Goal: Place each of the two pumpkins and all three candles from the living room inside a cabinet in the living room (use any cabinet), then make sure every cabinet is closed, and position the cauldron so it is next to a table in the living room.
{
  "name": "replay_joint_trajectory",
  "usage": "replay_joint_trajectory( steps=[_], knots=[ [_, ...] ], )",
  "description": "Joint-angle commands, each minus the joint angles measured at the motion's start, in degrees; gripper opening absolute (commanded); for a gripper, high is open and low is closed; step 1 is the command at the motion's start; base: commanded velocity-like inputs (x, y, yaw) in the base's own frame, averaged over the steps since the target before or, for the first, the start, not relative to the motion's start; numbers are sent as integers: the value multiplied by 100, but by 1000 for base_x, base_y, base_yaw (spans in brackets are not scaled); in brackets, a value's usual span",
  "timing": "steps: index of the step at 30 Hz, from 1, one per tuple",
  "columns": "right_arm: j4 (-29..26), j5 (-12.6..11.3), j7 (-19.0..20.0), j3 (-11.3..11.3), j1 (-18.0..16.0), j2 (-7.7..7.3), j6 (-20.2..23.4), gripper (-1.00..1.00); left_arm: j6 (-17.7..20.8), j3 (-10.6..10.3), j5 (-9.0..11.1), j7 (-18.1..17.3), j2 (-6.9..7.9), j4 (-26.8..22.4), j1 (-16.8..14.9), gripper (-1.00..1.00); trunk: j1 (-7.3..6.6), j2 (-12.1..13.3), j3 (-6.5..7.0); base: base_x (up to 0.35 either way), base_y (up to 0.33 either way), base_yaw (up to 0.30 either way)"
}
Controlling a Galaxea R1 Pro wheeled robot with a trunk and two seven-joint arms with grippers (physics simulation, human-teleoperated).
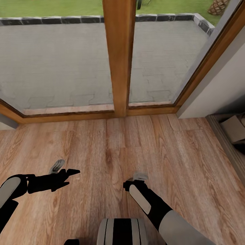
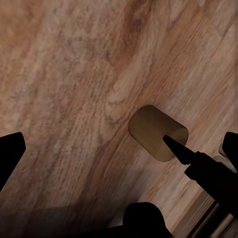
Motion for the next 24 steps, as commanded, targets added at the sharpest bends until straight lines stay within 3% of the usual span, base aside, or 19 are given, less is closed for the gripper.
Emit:
replay_joint_trajectory(
  steps=[1, 13, 17, 24],
  knots=[
    [-7, -42, -47, 17, -5, -2, 9, -100, -1, -5, 63, 59, 4, -2, -3, 100, -1, -2, -4, 0, 0, 0],
    [-7, -42, -47, 18, -5, -2, 15, -100, -1, -5, 71, 59, 4, 1, -3, 100, -1, -2, -4, 0, 0, 0],
    [-7, -43, -47, 18, -5, -7, 16, -100, -1, -5, 69, 60, 4, 2, -3, 100, -11, 4, 85, 0, 0, 0],
    [-7, -45, -47, 18, -5, -11, 19, -100, -1, -5, 69, 60, -4, 2, -3, 100, -11, 4, 85, 0, 0, 0]
  ],
)
